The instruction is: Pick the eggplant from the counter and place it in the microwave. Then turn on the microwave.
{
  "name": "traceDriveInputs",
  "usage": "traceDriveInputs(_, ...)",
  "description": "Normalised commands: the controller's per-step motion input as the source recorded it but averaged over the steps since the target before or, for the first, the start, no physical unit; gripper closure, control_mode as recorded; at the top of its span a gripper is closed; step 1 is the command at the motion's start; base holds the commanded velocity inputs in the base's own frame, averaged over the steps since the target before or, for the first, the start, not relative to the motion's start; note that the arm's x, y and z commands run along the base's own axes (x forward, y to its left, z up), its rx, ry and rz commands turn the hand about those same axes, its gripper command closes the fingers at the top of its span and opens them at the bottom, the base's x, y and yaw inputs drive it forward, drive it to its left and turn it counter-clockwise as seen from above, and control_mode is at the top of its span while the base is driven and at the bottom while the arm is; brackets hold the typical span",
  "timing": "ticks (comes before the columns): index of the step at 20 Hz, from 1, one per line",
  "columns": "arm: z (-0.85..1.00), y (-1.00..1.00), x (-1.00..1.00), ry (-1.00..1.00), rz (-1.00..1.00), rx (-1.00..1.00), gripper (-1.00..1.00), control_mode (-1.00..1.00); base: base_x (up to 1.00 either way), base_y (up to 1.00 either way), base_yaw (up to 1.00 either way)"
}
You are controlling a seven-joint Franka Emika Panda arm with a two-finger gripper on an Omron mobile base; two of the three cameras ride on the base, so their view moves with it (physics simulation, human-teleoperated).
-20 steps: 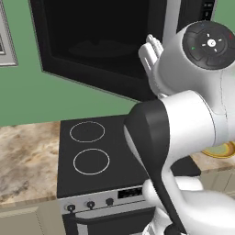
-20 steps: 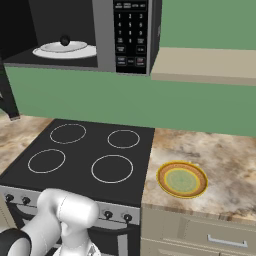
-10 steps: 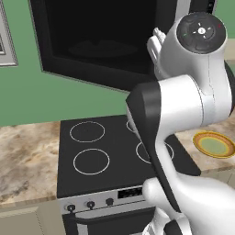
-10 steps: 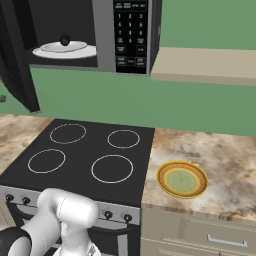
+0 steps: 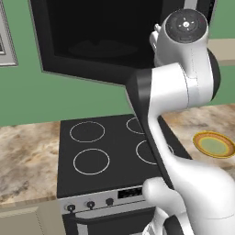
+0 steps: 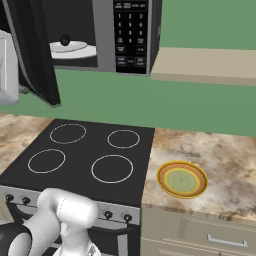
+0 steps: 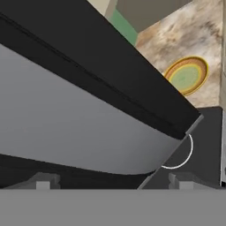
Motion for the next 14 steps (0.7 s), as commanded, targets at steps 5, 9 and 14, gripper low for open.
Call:
traceDriveInputs(5,0.00,-0.22,0.50,0.00,-0.03,-0.01,-1.00,-1.00,0.00,0.00,0.00)
traceDriveInputs(9,0.00,-0.21,0.52,0.00,-0.02,0.00,-1.00,-1.00,0.00,0.00,0.00)
traceDriveInputs(14,0.00,-0.18,0.55,0.00,0.00,0.00,-1.00,-1.00,0.00,0.00,0.00)
